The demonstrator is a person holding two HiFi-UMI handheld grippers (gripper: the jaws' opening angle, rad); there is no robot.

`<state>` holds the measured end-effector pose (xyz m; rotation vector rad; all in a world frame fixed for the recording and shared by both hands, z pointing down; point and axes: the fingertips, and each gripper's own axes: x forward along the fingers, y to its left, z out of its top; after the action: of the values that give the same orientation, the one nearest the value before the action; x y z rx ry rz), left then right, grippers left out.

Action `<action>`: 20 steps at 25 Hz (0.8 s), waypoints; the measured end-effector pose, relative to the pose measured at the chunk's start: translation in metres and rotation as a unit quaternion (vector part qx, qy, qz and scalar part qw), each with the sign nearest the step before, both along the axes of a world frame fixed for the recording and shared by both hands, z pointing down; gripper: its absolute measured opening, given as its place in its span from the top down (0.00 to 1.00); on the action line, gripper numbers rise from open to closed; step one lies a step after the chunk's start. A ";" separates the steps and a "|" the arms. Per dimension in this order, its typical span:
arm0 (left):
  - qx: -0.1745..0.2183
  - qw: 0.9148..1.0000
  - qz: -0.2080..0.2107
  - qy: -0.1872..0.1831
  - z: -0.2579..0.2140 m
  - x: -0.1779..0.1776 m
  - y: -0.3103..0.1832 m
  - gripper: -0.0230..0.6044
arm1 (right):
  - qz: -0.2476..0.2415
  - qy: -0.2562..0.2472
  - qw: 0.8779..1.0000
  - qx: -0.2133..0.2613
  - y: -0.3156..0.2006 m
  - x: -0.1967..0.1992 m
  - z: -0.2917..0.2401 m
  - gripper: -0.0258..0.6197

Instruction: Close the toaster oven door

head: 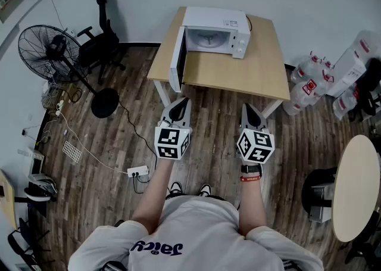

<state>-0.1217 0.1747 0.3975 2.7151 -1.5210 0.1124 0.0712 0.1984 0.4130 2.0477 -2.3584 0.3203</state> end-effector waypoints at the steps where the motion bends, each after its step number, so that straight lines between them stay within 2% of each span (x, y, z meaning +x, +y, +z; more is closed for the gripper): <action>1: -0.001 1.000 -0.001 0.000 0.001 0.005 0.001 0.93 | -0.001 -0.002 1.000 0.001 0.001 0.005 0.001 0.94; 6: -0.009 1.000 -0.008 0.002 0.011 0.029 0.015 0.93 | -0.013 -0.012 1.000 -0.002 0.009 0.021 0.010 0.94; 11: -0.022 1.000 -0.009 -0.005 0.023 0.036 0.018 0.93 | -0.035 -0.024 0.999 -0.019 0.007 0.014 0.027 0.94; 20: -0.018 1.000 -0.017 0.005 0.031 0.023 -0.038 0.93 | -0.042 -0.017 0.999 -0.021 -0.048 0.001 0.037 0.94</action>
<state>-0.0986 0.1365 0.4281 2.6566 -1.5472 0.1244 0.0719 0.1505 0.4498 1.9334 -2.4270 0.4031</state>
